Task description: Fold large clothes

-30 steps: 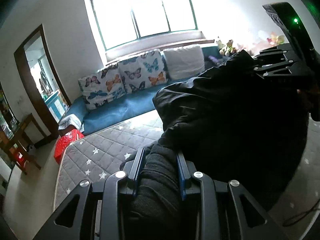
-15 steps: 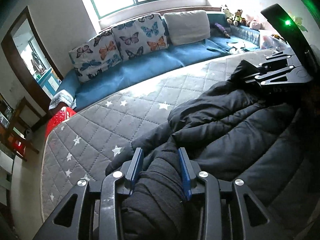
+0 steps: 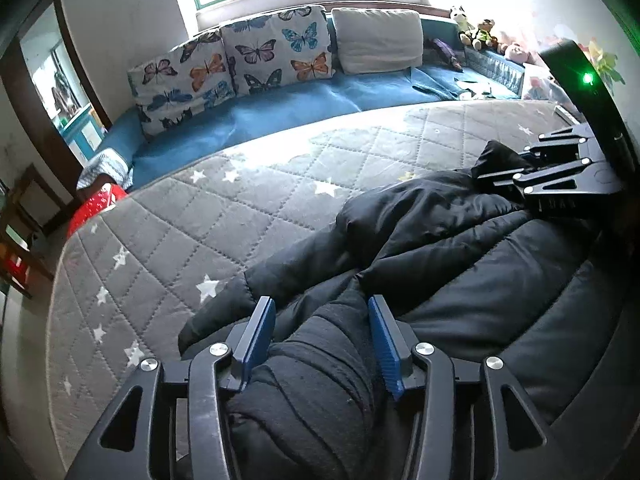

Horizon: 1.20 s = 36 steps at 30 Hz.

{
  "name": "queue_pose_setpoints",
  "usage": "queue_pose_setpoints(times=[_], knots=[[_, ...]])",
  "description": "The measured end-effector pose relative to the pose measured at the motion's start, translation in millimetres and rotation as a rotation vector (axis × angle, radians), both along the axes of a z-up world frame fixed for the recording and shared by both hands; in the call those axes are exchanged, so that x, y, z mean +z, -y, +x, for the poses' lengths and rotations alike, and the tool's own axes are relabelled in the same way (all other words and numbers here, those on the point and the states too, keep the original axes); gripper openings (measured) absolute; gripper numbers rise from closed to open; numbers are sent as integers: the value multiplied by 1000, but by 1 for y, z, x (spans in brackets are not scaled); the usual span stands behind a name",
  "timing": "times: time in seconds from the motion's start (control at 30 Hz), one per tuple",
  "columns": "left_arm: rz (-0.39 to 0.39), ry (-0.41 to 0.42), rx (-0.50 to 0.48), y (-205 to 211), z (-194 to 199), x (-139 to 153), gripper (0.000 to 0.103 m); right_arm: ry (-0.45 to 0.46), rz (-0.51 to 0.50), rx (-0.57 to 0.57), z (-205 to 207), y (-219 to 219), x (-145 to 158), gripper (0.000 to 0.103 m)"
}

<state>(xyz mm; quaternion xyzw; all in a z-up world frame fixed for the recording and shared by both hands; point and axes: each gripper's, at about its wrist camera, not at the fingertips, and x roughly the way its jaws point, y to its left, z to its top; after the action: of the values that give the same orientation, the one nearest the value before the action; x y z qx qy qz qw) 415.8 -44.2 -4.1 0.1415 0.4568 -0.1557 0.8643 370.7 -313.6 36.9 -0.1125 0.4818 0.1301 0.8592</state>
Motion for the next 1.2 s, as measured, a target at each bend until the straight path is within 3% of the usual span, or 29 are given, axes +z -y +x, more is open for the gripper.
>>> queue_pose_setpoints(times=[0.57, 1.2], knots=[[-38, -31, 20, -6, 10, -10, 59, 2, 20, -39, 12, 4, -5, 51], [-38, -32, 21, -5, 10, -11, 60, 5, 26, -45, 14, 4, -7, 54]])
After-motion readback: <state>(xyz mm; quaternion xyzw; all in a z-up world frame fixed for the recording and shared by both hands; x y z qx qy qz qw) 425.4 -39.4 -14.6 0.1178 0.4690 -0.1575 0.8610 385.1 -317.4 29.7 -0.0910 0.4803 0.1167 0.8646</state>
